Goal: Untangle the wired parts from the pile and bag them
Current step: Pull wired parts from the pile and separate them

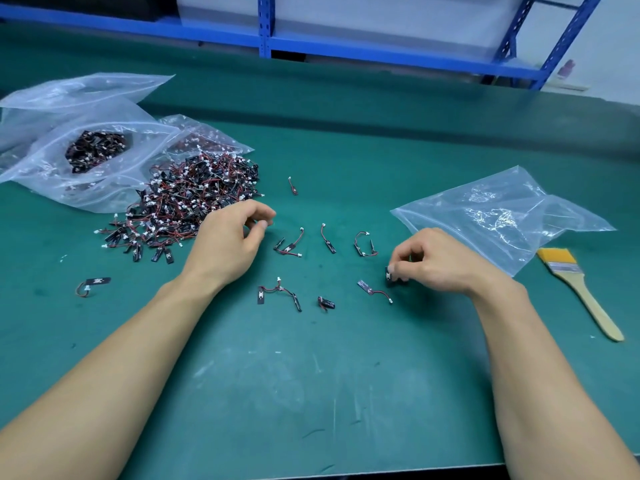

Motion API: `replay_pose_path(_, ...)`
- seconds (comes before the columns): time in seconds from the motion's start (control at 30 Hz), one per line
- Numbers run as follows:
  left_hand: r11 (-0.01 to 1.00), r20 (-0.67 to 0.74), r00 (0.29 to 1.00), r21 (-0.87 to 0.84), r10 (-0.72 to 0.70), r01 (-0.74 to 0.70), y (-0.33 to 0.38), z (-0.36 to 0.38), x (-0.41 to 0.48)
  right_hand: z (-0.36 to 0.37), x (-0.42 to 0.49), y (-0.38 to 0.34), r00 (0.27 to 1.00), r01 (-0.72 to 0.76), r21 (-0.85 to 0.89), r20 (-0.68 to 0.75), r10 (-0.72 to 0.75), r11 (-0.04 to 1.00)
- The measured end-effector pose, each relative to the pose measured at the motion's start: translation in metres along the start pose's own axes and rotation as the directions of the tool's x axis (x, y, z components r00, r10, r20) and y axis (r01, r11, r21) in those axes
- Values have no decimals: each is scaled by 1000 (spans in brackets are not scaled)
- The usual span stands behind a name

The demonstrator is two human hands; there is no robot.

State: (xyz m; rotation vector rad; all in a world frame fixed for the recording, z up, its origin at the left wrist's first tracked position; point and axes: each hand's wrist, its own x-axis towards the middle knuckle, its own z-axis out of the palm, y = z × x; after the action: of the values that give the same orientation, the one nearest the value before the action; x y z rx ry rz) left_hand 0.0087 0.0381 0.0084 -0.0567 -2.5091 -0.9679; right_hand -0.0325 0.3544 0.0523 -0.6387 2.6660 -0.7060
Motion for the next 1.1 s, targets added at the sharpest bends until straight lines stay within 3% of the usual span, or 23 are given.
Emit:
replay_pose_path(0.27,997,60,997,66,-45,41,-5,-2,1,5,1,7,998,35,52,42,-38,998)
replay_pose_path(0.5,979,124,990,199,-65,39,-10,-3,3,8,-1,9,998,12,115,-58,-5,993)
replay_pose_path(0.87,986,139,989,151,46,-67,-9,0,2,12,2,14,998,47,137,-44,-41,990)
replay_pose_path(1.1,989,136,990,130,47,-65,-9,0,2,14,2,15,988,88,168,-139,-65,982)
